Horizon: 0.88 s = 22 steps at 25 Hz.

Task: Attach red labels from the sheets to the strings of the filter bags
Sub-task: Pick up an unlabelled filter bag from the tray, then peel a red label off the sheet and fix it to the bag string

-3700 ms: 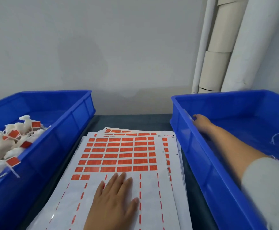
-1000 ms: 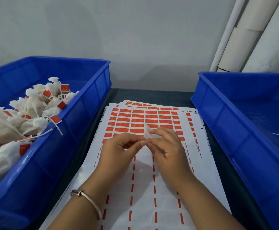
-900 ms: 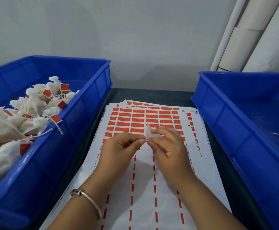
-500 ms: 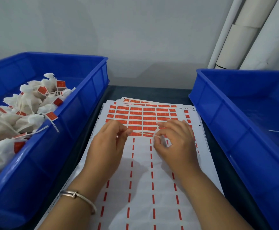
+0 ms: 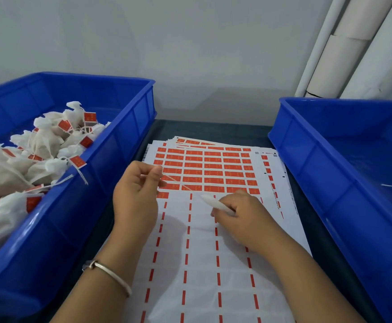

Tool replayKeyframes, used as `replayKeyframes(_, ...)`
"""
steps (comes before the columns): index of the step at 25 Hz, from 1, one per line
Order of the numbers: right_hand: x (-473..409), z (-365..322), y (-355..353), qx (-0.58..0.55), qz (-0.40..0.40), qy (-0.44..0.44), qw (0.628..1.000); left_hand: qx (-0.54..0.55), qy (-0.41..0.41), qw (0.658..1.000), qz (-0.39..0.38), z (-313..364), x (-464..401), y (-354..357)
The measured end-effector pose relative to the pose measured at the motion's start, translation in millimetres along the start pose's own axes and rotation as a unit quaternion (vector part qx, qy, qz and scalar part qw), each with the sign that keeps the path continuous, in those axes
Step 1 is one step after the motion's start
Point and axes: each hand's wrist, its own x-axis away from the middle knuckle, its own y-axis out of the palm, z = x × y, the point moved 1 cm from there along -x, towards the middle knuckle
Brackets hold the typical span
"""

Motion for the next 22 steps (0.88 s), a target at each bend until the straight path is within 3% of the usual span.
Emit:
replayKeyframes(2,2.6,-0.7,-4.5,-0.123,-0.037,0.024,0.991,0.054,-0.045,0.998,-0.003,-2.1,-2.6,-0.7)
replayKeyframes(4,5.6,-2.6,-9.1,-0.271,-0.064,0.011,0.96,0.065,-0.057,0.996,-0.02,-4.3,-2.6,0.1)
replayKeyframes(6,6.9,-2.6,-11.5,-0.458,-0.06,-0.005,0.887,0.017,-0.037,0.997,-0.06,-6.2,0.2,2.0)
replayKeyframes(9,2.8,-2.3,-14.3,-0.678,-0.035,0.04,0.734,-0.055,-0.013,0.99,-0.129,-7.2,6.0,6.0)
replayKeyframes(11,-0.1,1.5,-14.3,-0.707,0.0,0.066,0.704,-0.099,0.014,0.978,-0.181,-5.0,12.8,9.1)
replayKeyframes(12,-0.8,3.3,-13.2,-0.687,0.015,0.073,0.723,-0.119,0.031,0.97,-0.208,-3.3,17.2,11.0)
replayKeyframes(13,-0.1,3.5,-11.6,-0.636,0.03,0.074,0.767,-0.132,0.05,0.962,-0.233,-1.7,21.5,13.2)
replayKeyframes(15,2.4,0.3,-5.9,-0.45,0.062,0.074,0.888,-0.133,0.09,0.947,-0.277,1.7,29.9,16.7)
replayKeyframes(16,2.9,-0.9,-3.1,-0.355,0.075,0.063,0.93,-0.127,0.114,0.942,-0.29,3.3,33.4,17.4)
replayKeyframes(18,4.2,-3.9,1.1,-0.25,0.06,0.006,0.966,-0.111,0.166,0.934,-0.298,5.8,37.3,17.2)
replayKeyframes(22,6.9,-8.4,10.6,-0.163,-0.032,-0.075,0.983,-0.059,0.211,0.934,-0.284,6.1,38.1,14.5)
